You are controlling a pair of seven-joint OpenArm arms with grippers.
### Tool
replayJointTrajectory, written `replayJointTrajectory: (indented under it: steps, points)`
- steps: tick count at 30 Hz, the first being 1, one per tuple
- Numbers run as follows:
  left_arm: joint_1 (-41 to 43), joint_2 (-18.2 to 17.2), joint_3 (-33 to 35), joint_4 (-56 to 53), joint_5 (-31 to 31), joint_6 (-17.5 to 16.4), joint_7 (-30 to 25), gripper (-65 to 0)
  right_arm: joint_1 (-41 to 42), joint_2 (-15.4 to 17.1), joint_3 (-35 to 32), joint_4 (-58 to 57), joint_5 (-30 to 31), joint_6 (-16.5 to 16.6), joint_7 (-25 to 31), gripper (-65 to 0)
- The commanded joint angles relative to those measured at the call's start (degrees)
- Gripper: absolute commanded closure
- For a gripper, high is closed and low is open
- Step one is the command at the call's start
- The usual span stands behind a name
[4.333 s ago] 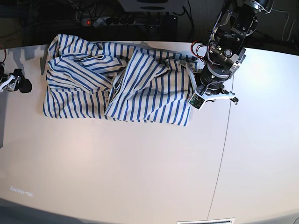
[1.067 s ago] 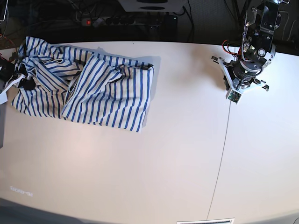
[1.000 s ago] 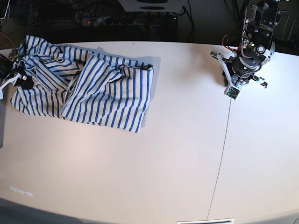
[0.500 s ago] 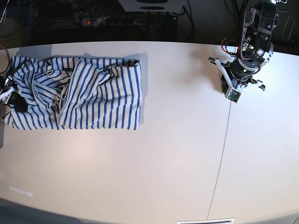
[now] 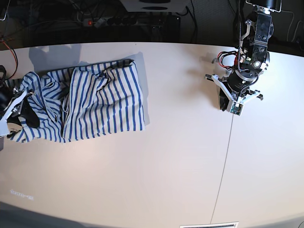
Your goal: Fold the T-shirt properly
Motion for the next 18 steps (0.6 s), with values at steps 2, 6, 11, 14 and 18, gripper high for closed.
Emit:
replayJointTrajectory:
  steps: [2,6,11,14,18]
  points:
    - [1.18,0.17,3.17,-1.11,-0.13,-1.33,6.97,-7.2,0.61,1.53,-2.23,2.45,0.04,0.68,2.36,0.0]
    - [1.16,0.24,9.18,-1.11,-0.17,-1.27,7.13,-7.2,0.61,1.51,-6.75,6.71,-3.10,-0.22,3.39,0.0]
    - [1.16,1.53,15.43,-1.11,-0.07,-0.72,7.15,-7.2,0.59,1.53,-9.51,11.98,-5.55,-2.10,3.82,0.0]
    - [1.14,3.08,17.49,-1.57,0.74,0.04,7.15,-7.2,0.61,1.51,-11.63,15.21,-8.44,-2.10,4.90,0.0]
    - [1.14,6.45,18.40,-4.70,1.60,0.02,7.21,-7.2,0.61,1.51,-16.70,18.49,-14.69,-2.10,5.27,0.0]
